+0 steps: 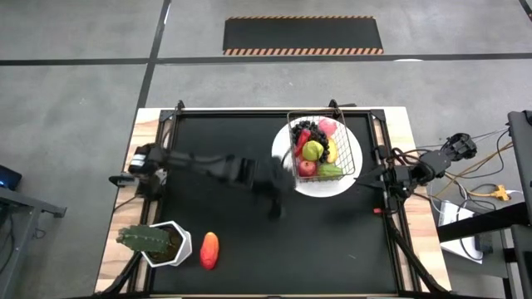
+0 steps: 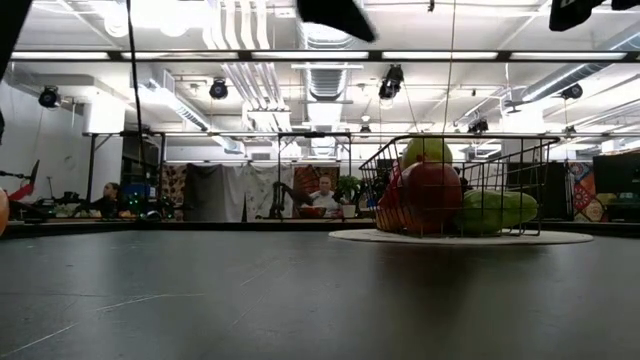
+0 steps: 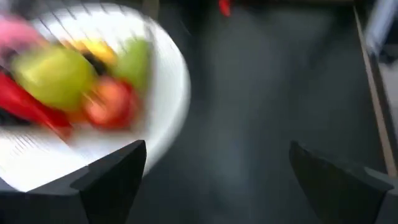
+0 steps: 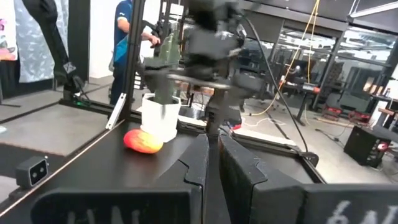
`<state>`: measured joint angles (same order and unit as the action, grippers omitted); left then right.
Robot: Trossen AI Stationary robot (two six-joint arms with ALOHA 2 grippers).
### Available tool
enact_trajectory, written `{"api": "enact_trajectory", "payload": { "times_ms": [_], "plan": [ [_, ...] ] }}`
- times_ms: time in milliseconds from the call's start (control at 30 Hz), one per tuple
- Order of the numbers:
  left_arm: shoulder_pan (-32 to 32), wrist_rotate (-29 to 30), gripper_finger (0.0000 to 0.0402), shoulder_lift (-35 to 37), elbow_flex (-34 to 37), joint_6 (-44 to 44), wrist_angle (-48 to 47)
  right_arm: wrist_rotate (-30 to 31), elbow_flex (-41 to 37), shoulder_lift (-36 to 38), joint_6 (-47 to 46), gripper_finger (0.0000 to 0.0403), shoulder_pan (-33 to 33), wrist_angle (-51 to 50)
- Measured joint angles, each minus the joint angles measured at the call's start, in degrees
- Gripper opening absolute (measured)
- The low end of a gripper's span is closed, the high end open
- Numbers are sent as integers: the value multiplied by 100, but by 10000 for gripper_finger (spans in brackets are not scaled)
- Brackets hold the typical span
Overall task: Build produce basket
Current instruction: Put the orange mango into the wire basket
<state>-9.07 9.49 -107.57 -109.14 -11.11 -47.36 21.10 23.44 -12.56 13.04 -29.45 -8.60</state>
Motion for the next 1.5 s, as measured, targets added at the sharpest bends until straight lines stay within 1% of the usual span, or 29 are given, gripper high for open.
{"api": "enact_trajectory", "payload": {
  "times_ms": [67,133,233,300,433,600,700,767,867,933,1067,1267,1367,1500],
  "plan": [
    [-340,0,377,15,4,-451,-607,0,0,0,-40,27,0,-2],
    [-652,0,377,15,7,-1124,-1212,0,0,0,-61,27,2,0],
    [-1066,-9,377,15,9,-2418,-2183,0,0,-10,-63,27,0,58],
    [-1292,-19,377,15,79,-3414,-2551,-1,0,-13,-63,27,0,66],
    [-1582,-159,377,26,428,-5231,-2817,-2,0,-13,-140,27,0,74],
    [-1736,-846,377,23,1171,-7242,-2856,-2,0,-29,-186,27,0,45],
    [-1818,-1470,377,1,1803,-8159,-2714,-2,0,-33,-192,27,0,35],
    [-1917,-1764,377,2,2195,-8461,-2528,-4,0,-37,-192,27,0,33],
    [-2058,-2135,377,2,2610,-8765,-2494,-3,0,-38,-190,27,1,29],
    [-2120,-2229,377,2,2814,-8851,-2372,-4,0,-39,-166,27,0,23],
    [-2139,-2224,377,-7,3013,-8863,-2099,-4,0,-42,-109,27,0,24],
    [-2139,-1954,374,-7,3068,-8802,-1881,-4,0,-42,-39,27,0,26],
    [-2143,-1954,358,-7,3133,-8780,-1832,-4,0,-41,-3,27,0,26],
    [-2143,-1983,318,-7,3349,-8760,-1512,-4,0,-39,2,27,0,26]
  ]
}}
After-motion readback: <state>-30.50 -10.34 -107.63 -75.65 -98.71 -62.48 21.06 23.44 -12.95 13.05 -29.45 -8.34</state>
